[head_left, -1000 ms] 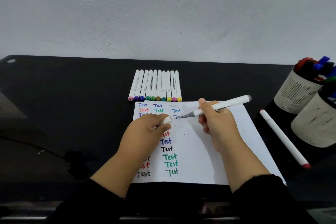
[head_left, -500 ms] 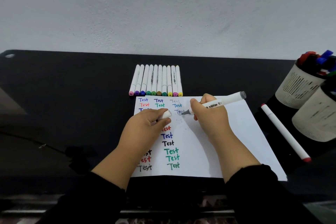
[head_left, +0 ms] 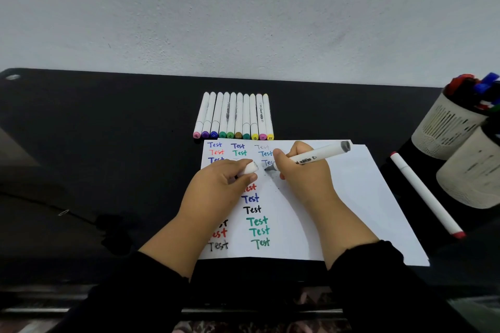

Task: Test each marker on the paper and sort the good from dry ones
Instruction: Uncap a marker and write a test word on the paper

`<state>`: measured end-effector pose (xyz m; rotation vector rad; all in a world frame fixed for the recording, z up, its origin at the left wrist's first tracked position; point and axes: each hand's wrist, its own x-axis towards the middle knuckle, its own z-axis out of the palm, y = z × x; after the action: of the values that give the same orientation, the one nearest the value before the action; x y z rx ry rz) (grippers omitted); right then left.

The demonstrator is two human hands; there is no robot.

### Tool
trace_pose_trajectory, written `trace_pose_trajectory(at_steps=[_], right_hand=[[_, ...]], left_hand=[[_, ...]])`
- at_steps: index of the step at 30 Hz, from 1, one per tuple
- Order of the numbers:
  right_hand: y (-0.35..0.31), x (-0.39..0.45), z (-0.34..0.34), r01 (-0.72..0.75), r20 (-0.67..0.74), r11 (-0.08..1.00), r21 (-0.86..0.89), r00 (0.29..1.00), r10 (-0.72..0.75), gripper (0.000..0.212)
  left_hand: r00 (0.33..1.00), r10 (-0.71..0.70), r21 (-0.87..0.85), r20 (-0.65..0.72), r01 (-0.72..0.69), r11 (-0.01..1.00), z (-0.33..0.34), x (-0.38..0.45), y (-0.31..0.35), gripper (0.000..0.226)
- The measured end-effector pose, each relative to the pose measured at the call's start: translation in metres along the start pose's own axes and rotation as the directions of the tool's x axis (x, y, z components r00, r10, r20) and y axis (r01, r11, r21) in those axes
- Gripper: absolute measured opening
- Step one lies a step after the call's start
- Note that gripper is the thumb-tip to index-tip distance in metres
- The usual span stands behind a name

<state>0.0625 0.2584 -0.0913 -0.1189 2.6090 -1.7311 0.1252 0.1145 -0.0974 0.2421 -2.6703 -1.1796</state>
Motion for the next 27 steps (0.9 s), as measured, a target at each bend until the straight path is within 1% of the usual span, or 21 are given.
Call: trace_pose_trajectory(at_steps=[3,6,15,18,20,27], right_hand=[[0.0009,0.0001,-0.0003,0.000,-0.026,1.000,-0.002,1.000,0.000,0.036],[0.0010,0.0003,-0.0025,-0.011,-0.056,0.999,0.046,0.998,0.013,0.036],[0.0026,-0.0003,-0.0039,-0.040,-0.010,0.998,0.051,0.999,0.040,0.038],[0.0026,0.0007,-0.0056,-0.013,-0.086,0.995,0.102,0.996,0.022,0.035],[0.0025,0.0009,-0.0071,-0.003,-0.109,0.994,0.109,0.994,0.015,0.034],[0.0043,0.0003,-0.0042,-0.015,-0.051,0.998,0.055,0.999,0.018,0.037]], left_hand=[[1.000,-0.018,-0.028,0.001,0.018,0.999,0.0006,-0.0002,-0.0007,0.042],[0.999,-0.042,-0.053,0.004,0.042,0.998,0.0003,-0.0014,-0.0006,0.041],[0.998,-0.063,-0.063,0.020,0.064,0.996,-0.0011,-0.0030,0.0020,0.039],[0.997,-0.070,-0.074,0.014,0.071,0.995,-0.0016,-0.0033,0.0019,0.039],[0.997,-0.080,-0.071,0.018,0.081,0.994,-0.0015,-0.0030,0.0021,0.039],[0.996,-0.083,-0.060,0.027,0.084,0.995,-0.0008,-0.0028,0.0019,0.040]])
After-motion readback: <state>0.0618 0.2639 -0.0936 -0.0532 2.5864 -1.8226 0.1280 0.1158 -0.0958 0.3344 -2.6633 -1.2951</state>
